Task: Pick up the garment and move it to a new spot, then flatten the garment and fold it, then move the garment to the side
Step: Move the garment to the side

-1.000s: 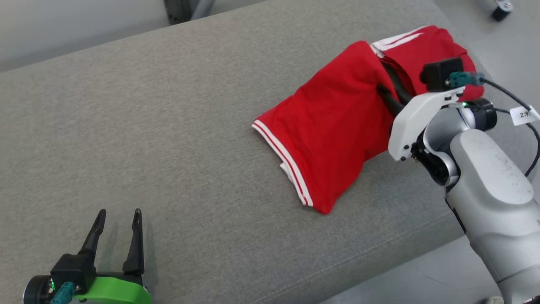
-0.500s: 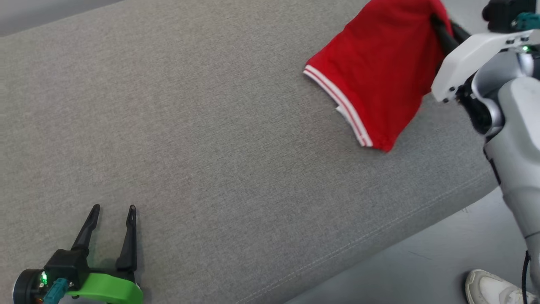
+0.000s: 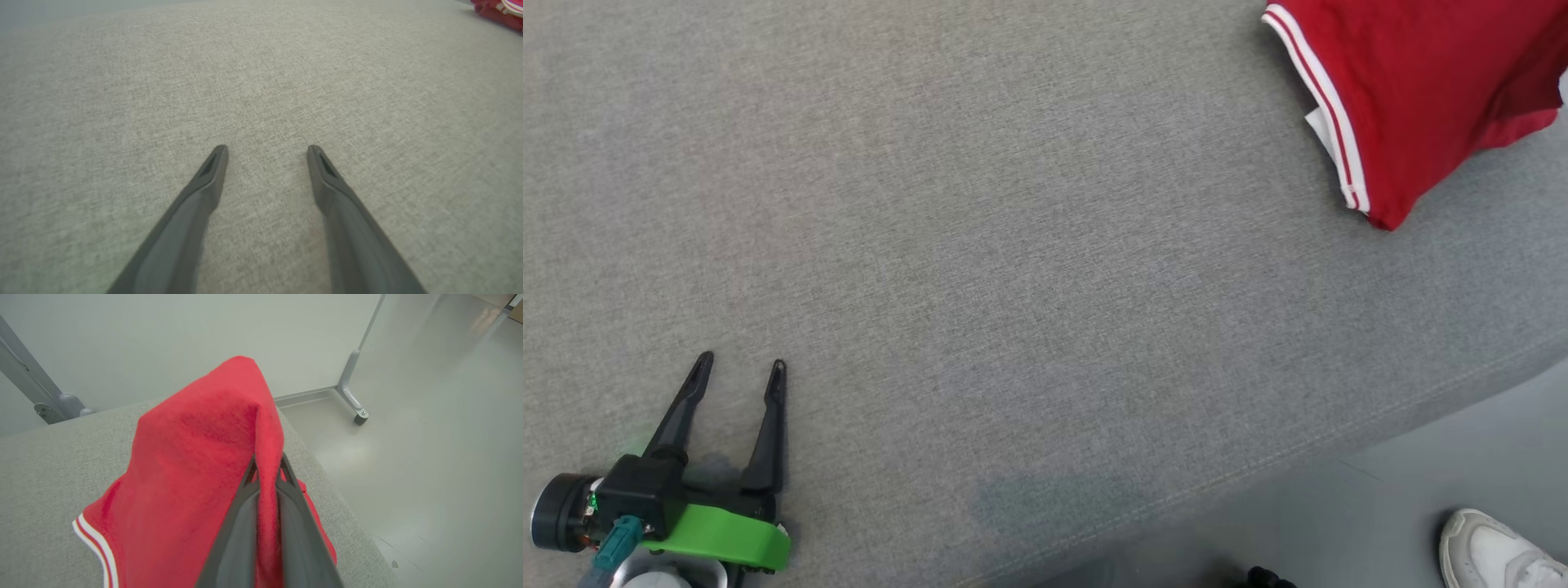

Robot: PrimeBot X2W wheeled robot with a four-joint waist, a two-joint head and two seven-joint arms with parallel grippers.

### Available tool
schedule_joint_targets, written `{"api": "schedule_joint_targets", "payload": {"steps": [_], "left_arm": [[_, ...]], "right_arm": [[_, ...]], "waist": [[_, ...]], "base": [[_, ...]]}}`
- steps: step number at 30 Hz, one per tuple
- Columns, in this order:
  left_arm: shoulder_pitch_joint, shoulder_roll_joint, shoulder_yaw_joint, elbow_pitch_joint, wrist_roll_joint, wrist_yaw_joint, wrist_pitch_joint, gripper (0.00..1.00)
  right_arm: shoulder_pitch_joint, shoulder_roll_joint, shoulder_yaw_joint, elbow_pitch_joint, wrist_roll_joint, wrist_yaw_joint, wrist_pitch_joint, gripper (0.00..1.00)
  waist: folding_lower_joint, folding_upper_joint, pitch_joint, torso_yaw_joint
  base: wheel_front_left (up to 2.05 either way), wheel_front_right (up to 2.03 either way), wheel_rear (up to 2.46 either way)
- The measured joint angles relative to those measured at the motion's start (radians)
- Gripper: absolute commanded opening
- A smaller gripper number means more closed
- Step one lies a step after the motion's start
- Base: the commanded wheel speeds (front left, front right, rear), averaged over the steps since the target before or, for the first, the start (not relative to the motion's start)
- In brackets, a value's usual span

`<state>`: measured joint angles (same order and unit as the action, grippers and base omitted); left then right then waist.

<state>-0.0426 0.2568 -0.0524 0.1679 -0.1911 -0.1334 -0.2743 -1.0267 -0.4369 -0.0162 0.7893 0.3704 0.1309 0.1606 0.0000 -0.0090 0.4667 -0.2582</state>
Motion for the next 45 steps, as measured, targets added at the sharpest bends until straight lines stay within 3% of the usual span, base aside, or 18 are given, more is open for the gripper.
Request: {"api": "schedule_joint_targets", "payload": {"steps": [4,5,6,10,16,19,23,27,32,33,37,45], "left_arm": [[-0.013,0.004,-0.016,-0.003,0.000,0.000,0.000,1.00],[-0.014,0.004,-0.018,-0.003,0.000,0.000,0.000,1.00],[-0.014,0.004,-0.018,-0.003,0.000,0.000,0.000,1.00],[-0.014,0.001,-0.024,-0.005,0.000,0.002,0.000,1.00],[-0.010,-0.026,-0.018,0.010,-0.020,0.015,0.004,1.00],[-0.006,-0.046,-0.008,0.014,-0.032,0.022,0.009,1.00],[0.007,-0.094,0.027,0.012,-0.062,0.028,0.010,1.00],[0.026,-0.125,0.081,0.006,-0.077,0.032,0.010,1.00],[0.064,-0.150,0.133,0.015,-0.075,0.031,0.010,1.00],[0.074,-0.157,0.153,0.017,-0.071,0.031,0.010,1.00],[0.096,-0.170,0.170,0.028,-0.053,0.026,0.010,1.00],[0.117,-0.190,0.180,0.078,-0.042,0.014,0.010,1.00]], "right_arm": [[-0.006,-0.009,-0.114,0.117,-0.092,0.000,-0.052,0.00],[-0.008,-0.010,-0.150,0.147,-0.123,0.000,-0.071,0.35],[-0.008,-0.010,-0.150,0.147,-0.123,0.000,-0.071,1.00],[-0.013,-0.009,-0.260,0.222,-0.265,0.000,-0.133,1.00],[-0.014,0.032,-0.336,0.211,-0.382,0.000,-0.258,1.00],[0.014,0.051,-0.321,0.169,-0.390,0.000,-0.329,1.00],[0.117,0.096,-0.197,0.062,-0.305,0.001,-0.379,1.00],[0.300,0.083,-0.121,-0.110,-0.214,0.001,-0.394,1.00],[0.570,0.129,-0.050,-0.334,-0.150,0.001,-0.378,1.00],[0.653,0.151,-0.044,-0.405,-0.150,0.001,-0.379,1.00],[0.777,0.226,-0.046,-0.488,-0.198,0.001,-0.388,1.00],[0.945,0.344,-0.058,-0.514,-0.343,0.001,-0.418,1.00]], "waist": [[0.0000,0.0000,0.016,0.035],[0.0000,0.0000,0.019,0.043],[0.0000,0.0000,0.019,0.043],[0.0000,0.0000,0.026,0.071],[0.0001,0.0000,0.002,0.096],[0.0001,0.0000,-0.029,0.101],[0.0001,0.0000,-0.085,0.111],[0.0001,0.0000,-0.151,0.123],[0.0000,0.0000,-0.240,0.141],[0.0000,0.0000,-0.273,0.149],[0.0000,0.0000,-0.330,0.163],[0.0000,0.0000,-0.401,0.218]], "base": [[0.00,0.00,0.00],[0.00,0.00,0.00],[0.00,0.00,0.00],[0.00,0.00,0.00],[0.00,0.00,0.00],[0.00,0.00,0.00],[0.00,0.00,0.00],[0.00,0.00,0.00],[0.00,0.00,0.00],[0.00,0.00,0.00],[0.00,0.00,0.00],[0.00,0.00,0.00]]}}
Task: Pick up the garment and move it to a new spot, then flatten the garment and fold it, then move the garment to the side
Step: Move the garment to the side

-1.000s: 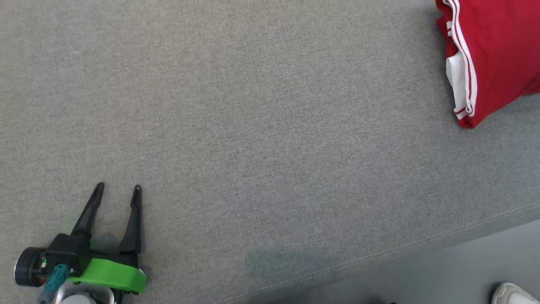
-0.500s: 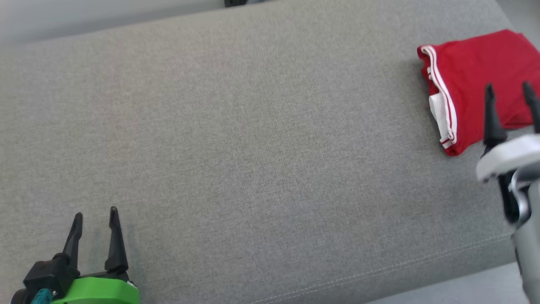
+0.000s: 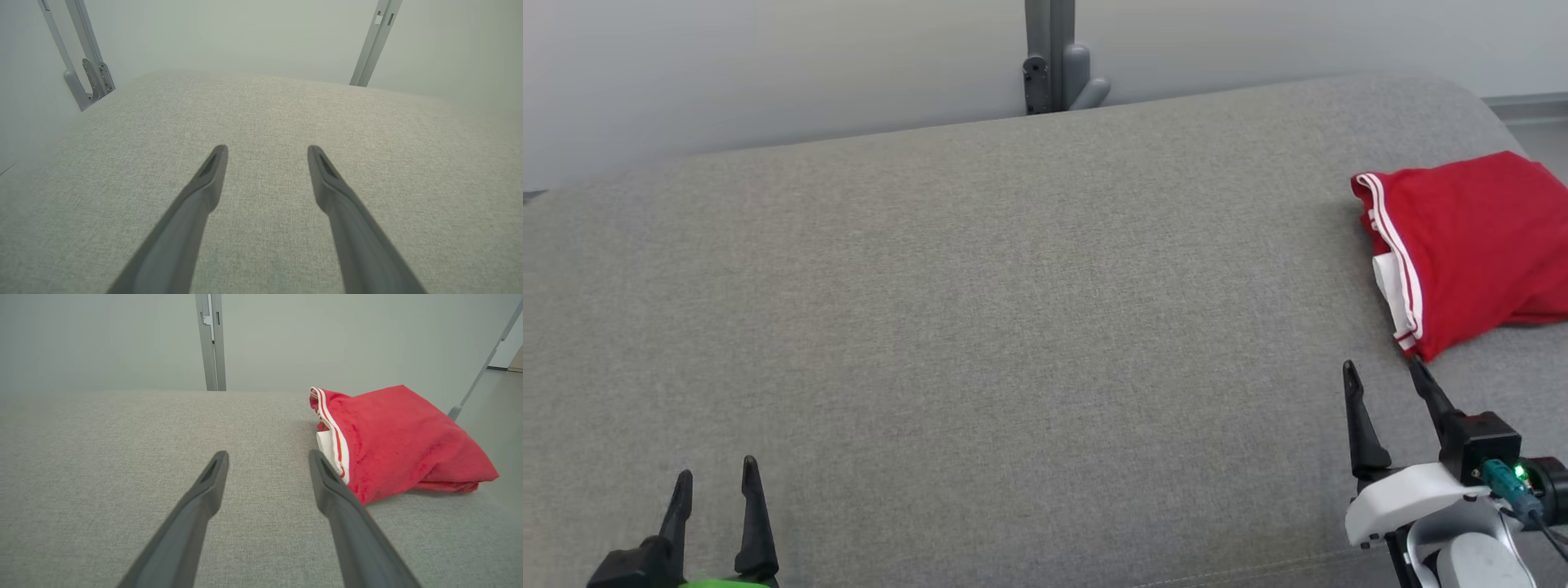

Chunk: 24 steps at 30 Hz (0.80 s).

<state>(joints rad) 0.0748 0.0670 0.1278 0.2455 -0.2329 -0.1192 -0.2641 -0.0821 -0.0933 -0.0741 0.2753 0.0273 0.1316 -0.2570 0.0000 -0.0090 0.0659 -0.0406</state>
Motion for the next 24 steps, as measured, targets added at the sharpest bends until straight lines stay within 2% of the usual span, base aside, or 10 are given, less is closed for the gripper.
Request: {"api": "schedule_joint_targets", "payload": {"steps": [6,12,19,24], "left_arm": [[0.021,-0.008,0.004,0.031,0.007,-0.004,0.000,1.00],[0.028,-0.010,-0.021,0.029,0.010,-0.009,0.000,1.00],[0.029,0.012,-0.095,0.026,-0.033,-0.010,0.000,1.00],[0.035,0.028,-0.109,0.026,-0.057,-0.010,0.000,1.00]], "right_arm": [[0.042,0.032,-0.004,-0.012,-0.098,0.000,-0.005,1.00],[0.066,0.042,-0.021,-0.036,-0.109,0.000,-0.005,1.00],[0.071,0.042,-0.044,-0.032,-0.108,0.000,-0.005,1.00],[0.080,0.043,-0.047,-0.027,-0.107,0.000,-0.005,1.00]], "waist": [[0.0000,0.0000,-0.030,0.047],[0.0000,0.0000,-0.045,0.077],[0.0000,0.0000,-0.047,0.070],[0.0000,0.0000,-0.054,0.063]], "base": [[0.00,0.00,0.00],[0.00,0.00,0.00],[0.00,0.00,0.00],[0.00,0.00,0.00]]}}
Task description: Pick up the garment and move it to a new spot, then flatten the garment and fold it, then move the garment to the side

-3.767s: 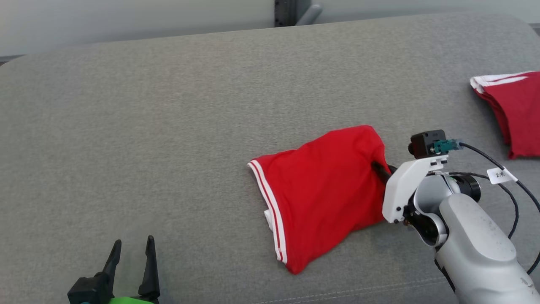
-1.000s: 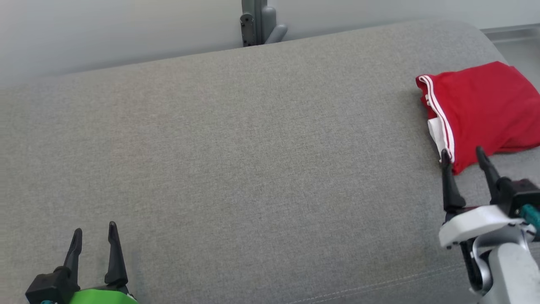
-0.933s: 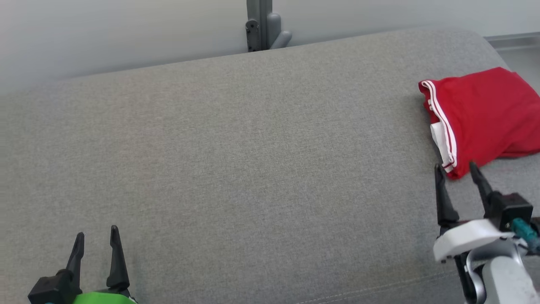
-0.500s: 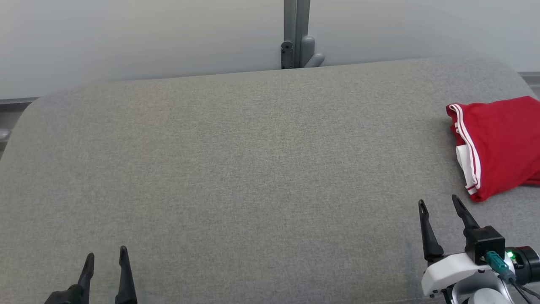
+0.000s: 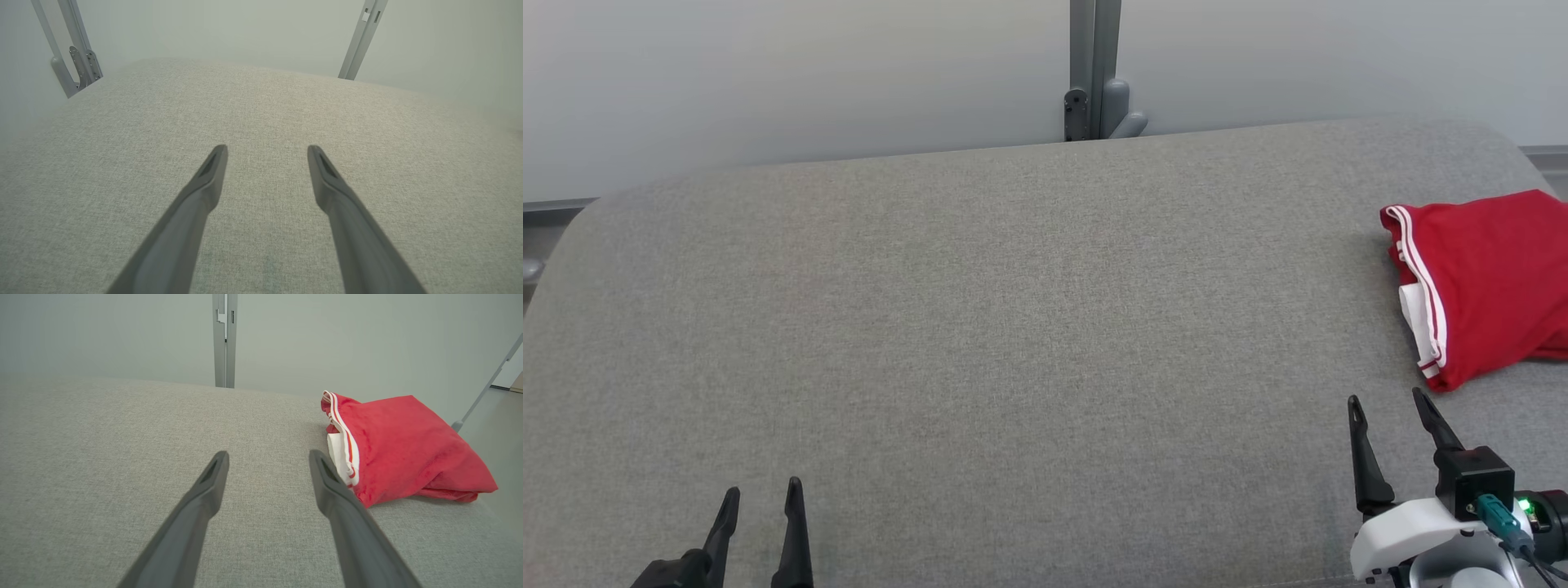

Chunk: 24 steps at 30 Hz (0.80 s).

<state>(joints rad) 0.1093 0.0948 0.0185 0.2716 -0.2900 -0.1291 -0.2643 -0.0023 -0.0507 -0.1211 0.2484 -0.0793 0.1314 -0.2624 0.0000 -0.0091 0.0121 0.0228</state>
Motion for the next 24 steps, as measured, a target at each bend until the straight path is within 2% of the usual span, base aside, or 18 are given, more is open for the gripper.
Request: {"api": "schedule_joint_targets", "payload": {"steps": [24], "left_arm": [[0.003,0.011,-0.015,0.001,-0.014,0.000,0.000,1.00]], "right_arm": [[-0.001,0.000,-0.009,0.003,0.007,0.000,0.000,1.00]], "waist": [[0.0000,0.0000,-0.001,-0.022]], "base": [[0.00,0.00,0.00]]}}
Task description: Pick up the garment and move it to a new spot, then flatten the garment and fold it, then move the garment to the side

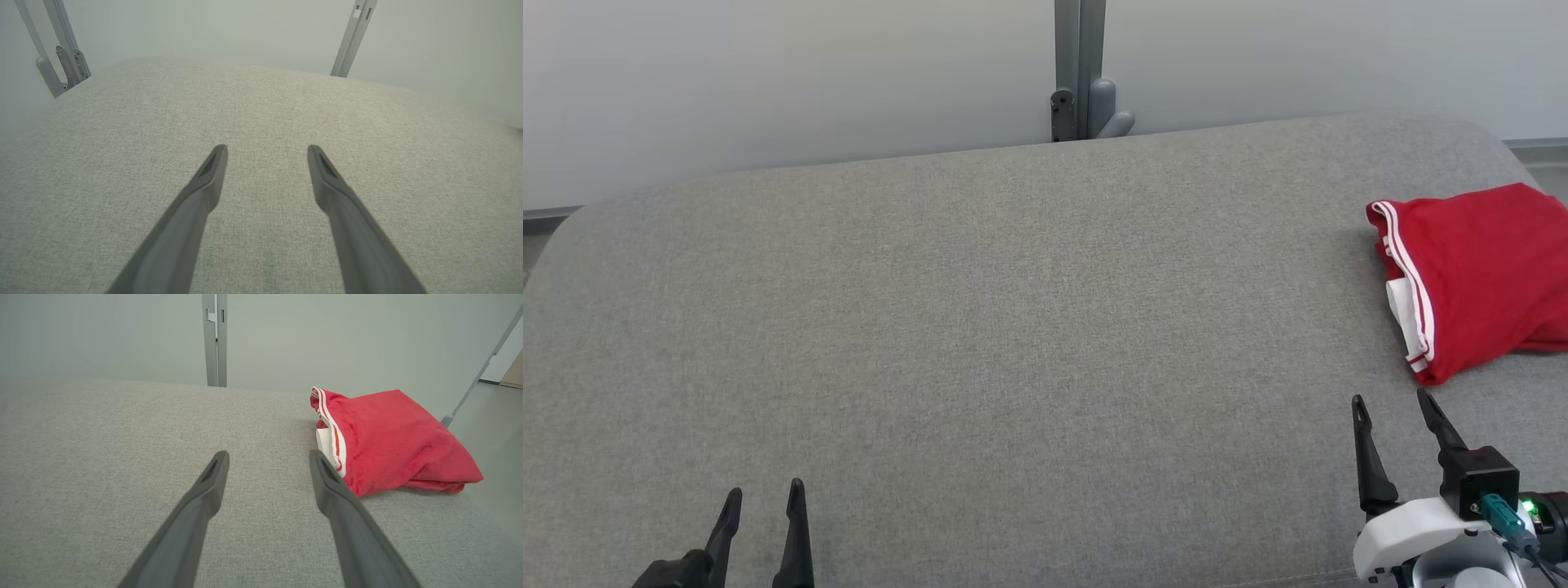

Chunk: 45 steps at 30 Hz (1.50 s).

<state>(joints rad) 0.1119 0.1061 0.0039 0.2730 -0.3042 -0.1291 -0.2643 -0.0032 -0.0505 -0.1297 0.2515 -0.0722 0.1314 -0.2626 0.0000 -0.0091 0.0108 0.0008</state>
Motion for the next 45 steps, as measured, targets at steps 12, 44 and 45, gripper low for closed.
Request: {"api": "schedule_joint_targets", "payload": {"steps": [12,44,45], "left_arm": [[0.001,-0.004,0.003,0.005,0.003,0.000,0.000,1.00],[-0.020,-0.032,0.013,0.048,-0.260,0.000,0.075,0.00],[-0.023,-0.032,0.014,0.046,-0.274,0.000,0.080,0.00]], "right_arm": [[0.002,0.002,-0.007,0.008,0.000,0.000,0.000,1.00],[0.014,0.020,-0.009,0.062,0.331,0.000,0.083,0.00],[0.012,0.020,-0.008,0.060,0.351,0.000,0.087,0.00]], "waist": [[0.0000,0.0000,0.001,-0.001],[0.0000,0.0001,0.000,-0.002],[0.0000,0.0002,-0.001,-0.002]], "base": [[0.00,0.00,0.00],[0.00,0.00,0.00],[0.00,0.00,0.00]]}}
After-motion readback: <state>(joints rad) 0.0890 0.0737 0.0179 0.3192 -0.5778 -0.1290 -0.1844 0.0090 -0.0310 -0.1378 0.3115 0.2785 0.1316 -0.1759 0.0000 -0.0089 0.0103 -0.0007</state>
